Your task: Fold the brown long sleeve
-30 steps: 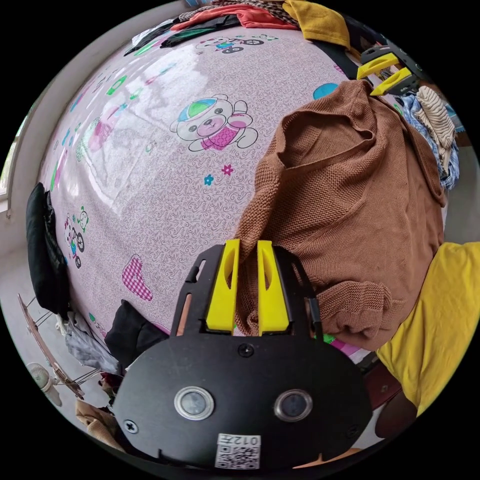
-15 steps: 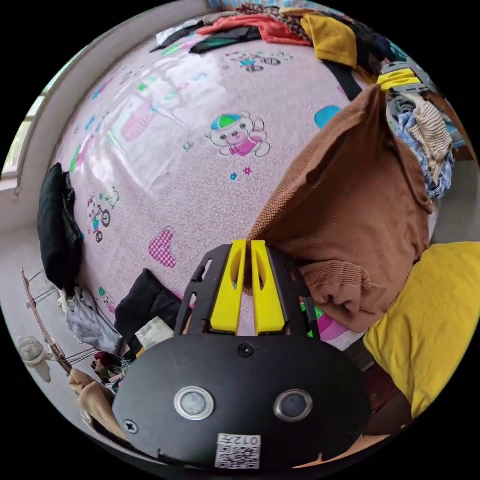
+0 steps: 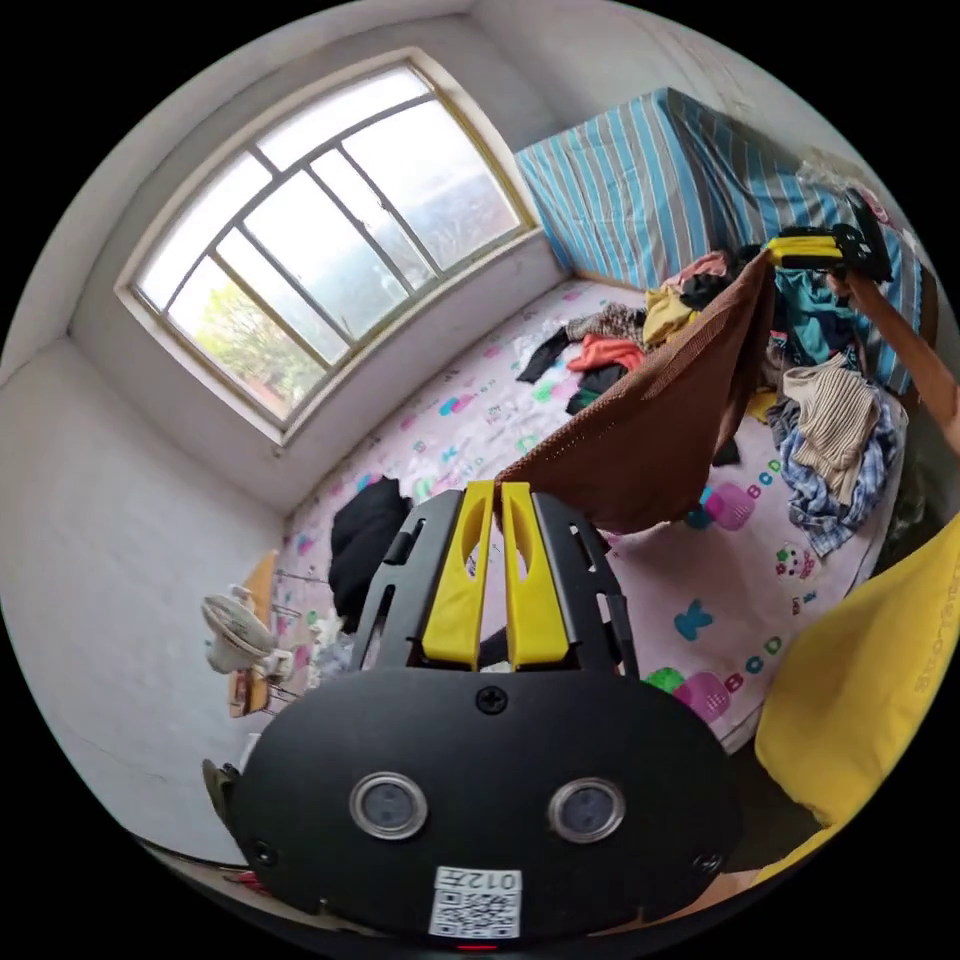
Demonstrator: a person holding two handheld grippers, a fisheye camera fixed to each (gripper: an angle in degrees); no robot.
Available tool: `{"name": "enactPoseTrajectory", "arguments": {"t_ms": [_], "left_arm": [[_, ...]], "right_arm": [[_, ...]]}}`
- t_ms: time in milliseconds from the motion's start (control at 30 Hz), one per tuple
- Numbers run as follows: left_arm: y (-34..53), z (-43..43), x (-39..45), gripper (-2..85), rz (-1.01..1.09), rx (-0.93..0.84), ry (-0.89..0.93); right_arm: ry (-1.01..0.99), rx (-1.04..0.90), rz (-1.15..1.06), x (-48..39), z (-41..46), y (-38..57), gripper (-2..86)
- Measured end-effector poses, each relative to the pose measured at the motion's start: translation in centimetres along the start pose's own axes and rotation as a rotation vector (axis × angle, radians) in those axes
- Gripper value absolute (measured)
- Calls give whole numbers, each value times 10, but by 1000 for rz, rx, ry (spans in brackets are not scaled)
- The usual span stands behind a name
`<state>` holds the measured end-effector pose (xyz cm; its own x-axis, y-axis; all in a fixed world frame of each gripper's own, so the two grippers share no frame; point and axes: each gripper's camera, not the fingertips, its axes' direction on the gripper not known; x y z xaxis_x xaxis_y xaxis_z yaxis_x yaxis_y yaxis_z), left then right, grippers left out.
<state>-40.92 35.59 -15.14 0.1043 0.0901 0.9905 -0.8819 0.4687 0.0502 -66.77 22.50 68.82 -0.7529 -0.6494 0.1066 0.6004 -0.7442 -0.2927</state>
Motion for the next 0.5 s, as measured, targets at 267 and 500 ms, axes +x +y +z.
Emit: {"name": "enactPoseTrajectory", "arguments": {"t_ms": [267, 500], "left_arm": [[25, -60, -13, 0, -42, -40, -22], [61, -107, -14, 0, -42, 3, 116]], "right_arm": [[71, 81, 41, -15, -72, -17, 11], [84, 128, 36, -33, -143, -4, 12]]}}
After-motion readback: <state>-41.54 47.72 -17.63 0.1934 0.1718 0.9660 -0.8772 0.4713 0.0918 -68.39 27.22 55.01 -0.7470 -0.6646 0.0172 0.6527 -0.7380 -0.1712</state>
